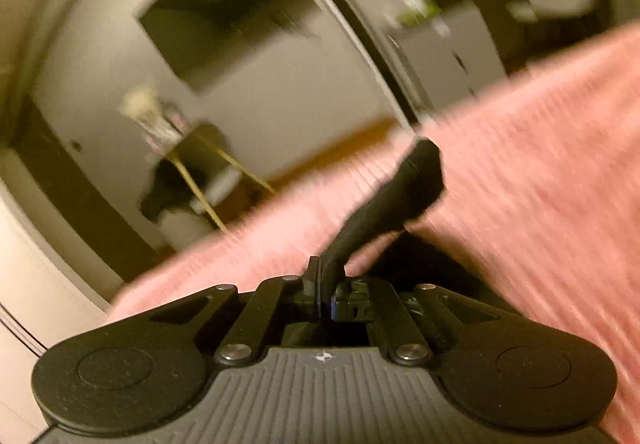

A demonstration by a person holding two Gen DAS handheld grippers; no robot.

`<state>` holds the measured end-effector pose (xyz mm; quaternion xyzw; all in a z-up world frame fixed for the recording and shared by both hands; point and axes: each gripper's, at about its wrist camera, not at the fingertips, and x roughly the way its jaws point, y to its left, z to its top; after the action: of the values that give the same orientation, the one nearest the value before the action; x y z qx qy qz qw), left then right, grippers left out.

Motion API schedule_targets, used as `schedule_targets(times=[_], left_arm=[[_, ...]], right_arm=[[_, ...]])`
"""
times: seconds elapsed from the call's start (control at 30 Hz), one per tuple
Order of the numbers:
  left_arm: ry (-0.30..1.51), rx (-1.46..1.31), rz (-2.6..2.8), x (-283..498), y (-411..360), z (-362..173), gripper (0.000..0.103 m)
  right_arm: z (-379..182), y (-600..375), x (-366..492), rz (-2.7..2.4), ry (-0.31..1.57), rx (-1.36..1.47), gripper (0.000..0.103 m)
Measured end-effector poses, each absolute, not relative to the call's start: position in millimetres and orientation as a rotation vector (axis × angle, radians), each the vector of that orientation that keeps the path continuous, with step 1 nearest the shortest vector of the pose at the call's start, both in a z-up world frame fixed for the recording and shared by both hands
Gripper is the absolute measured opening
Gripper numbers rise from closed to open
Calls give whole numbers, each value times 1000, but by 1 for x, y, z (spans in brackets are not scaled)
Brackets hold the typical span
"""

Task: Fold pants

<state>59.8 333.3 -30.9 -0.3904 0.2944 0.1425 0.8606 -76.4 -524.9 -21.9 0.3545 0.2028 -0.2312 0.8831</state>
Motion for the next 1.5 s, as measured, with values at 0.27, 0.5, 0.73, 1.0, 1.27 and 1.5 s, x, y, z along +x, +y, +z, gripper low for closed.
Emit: schedule_targets(times=[0.27, 0.5, 0.73, 1.0, 1.27, 1.5], left_arm=[[656, -851, 375, 59, 327, -36, 30], [640, -742, 369, 54, 322, -26, 30], [639, -453, 612, 47, 306, 4, 81], [542, -169, 330, 78, 187, 17, 99], [682, -92, 663, 112, 166, -24, 99], [566, -149, 696, 100, 190, -48, 103]], right_arm=[[-76, -552, -105, -519, 458, 994, 26], [-53, -540, -99, -494, 408, 861, 5], [-45, -537, -108, -889, 557, 639, 38], [-6, -427, -22, -558, 514, 448, 42], [-31, -228, 102, 121, 685, 98, 43], [-52, -106, 182, 309, 718, -7, 43]])
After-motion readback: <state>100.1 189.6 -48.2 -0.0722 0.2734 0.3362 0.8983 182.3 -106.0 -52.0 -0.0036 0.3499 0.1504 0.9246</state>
